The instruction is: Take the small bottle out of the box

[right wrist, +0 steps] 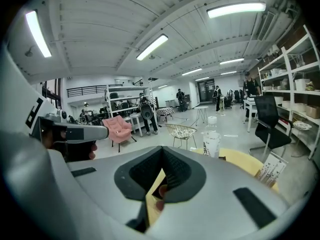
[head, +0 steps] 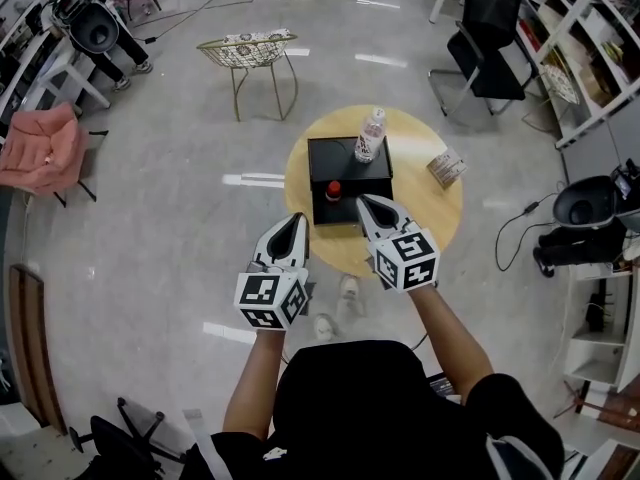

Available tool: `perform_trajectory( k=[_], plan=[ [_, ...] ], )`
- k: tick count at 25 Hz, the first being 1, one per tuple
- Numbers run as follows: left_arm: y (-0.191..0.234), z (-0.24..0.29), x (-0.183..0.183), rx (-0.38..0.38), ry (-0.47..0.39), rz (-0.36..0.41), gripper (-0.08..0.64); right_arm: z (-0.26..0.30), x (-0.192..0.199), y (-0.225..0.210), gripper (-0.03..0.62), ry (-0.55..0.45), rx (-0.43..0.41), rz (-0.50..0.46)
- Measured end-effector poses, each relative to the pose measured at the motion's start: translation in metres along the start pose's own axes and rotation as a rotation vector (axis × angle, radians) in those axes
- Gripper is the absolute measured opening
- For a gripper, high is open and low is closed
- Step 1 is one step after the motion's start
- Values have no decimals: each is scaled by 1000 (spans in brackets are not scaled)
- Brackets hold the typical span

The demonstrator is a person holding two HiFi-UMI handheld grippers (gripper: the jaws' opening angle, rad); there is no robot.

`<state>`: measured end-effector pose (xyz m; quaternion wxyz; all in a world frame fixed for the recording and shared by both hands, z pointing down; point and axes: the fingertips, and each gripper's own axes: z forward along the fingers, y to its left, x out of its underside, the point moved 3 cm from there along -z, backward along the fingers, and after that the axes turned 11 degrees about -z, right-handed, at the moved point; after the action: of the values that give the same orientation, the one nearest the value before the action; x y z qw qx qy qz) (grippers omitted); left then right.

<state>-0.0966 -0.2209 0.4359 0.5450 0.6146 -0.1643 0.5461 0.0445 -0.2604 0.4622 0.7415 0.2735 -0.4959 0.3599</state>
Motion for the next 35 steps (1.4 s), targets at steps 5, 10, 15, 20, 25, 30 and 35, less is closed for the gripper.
perform_trajectory(
  k=[5,10,15,20,25,30,35],
  plan=[
    [2,21,13,-5,39,-7,9,12,12,-15,2,37,-13,10],
    [11,37,21,-28,65,-19,9,25,25,-23,2,71,-40,9],
    [20,54,27,-50,86,-33,9,39,36,-33,2,110,-55,11],
    [27,70,38,-69,109,-57,9,54,51,-41,2,151,-80,11],
    [34,81,53,-98,128,-83,9,70,70,-47,2,199,-113,0],
    [42,87,61,-125,134,-99,9,86,86,-45,3,246,-158,-34],
    [52,91,65,-153,143,-116,9,101,99,-41,3,279,-191,-45]
  ],
)
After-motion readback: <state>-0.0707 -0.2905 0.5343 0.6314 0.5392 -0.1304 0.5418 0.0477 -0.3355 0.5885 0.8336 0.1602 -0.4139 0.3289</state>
